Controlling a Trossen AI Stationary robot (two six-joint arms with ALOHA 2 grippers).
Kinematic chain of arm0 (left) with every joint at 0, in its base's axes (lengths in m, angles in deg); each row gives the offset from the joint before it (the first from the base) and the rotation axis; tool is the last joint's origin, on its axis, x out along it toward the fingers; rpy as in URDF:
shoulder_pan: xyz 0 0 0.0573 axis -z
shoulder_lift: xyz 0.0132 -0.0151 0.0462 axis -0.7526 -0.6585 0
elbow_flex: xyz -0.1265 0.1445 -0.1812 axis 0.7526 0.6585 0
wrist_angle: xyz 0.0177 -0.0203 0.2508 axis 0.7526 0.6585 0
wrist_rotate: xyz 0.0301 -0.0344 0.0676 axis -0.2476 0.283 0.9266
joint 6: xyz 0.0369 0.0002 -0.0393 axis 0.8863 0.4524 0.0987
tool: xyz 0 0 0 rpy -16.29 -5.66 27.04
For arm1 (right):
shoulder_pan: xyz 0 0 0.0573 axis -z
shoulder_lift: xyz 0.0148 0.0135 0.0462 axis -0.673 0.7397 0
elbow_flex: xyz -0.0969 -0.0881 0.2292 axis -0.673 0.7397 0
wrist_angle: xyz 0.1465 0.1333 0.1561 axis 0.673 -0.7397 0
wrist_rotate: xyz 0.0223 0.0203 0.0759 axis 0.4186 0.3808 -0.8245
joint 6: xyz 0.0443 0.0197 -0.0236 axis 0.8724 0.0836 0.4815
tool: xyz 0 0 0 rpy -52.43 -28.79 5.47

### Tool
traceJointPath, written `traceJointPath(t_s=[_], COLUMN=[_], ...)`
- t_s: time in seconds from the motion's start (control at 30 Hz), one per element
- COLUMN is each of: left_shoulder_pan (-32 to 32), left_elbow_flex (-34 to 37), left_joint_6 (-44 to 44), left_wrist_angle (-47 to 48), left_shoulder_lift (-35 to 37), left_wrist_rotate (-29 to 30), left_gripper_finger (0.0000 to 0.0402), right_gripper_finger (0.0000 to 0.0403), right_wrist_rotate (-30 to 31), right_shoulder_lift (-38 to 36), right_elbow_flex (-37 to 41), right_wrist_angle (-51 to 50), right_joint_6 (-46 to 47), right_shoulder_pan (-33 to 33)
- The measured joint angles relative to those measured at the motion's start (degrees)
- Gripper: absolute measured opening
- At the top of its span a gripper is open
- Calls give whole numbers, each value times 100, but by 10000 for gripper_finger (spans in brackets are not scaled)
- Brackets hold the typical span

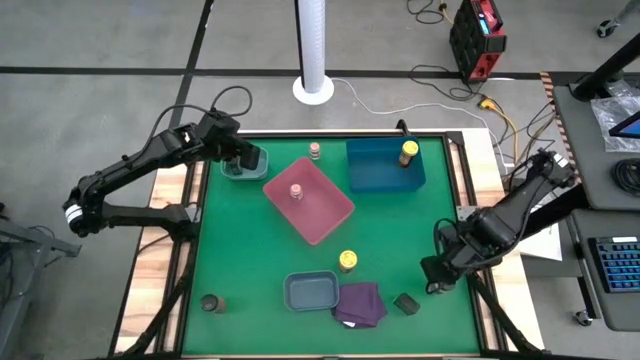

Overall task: Sort spices by type
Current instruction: Put the violet seasoning bottle into the gray bin

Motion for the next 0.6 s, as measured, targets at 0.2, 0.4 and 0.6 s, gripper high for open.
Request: traceJointPath(t_s=[0.2, 0.4, 0.6], left_shoulder_pan=[0, 2, 2], left_elbow_flex=[0, 0, 0], left_joint_6=[0, -3, -34], left_wrist_angle=[-1, -47, -131], left_shoulder_lift=[0, 0, 1], left_wrist_rotate=[0, 0, -1], left_gripper_finger=[243, 243, 243], right_gripper_finger=[348, 349, 349], right_wrist_rotate=[-5, 75, 309], right_shoulder_lift=[-131, -224, -145], right_elbow_flex=[499, 1227, 1615], right_wrist_angle=[387, 1337, 1607], right_joint_6=[629, 1109, 1114], right_shoulder_pan=[-422, -727, -731])
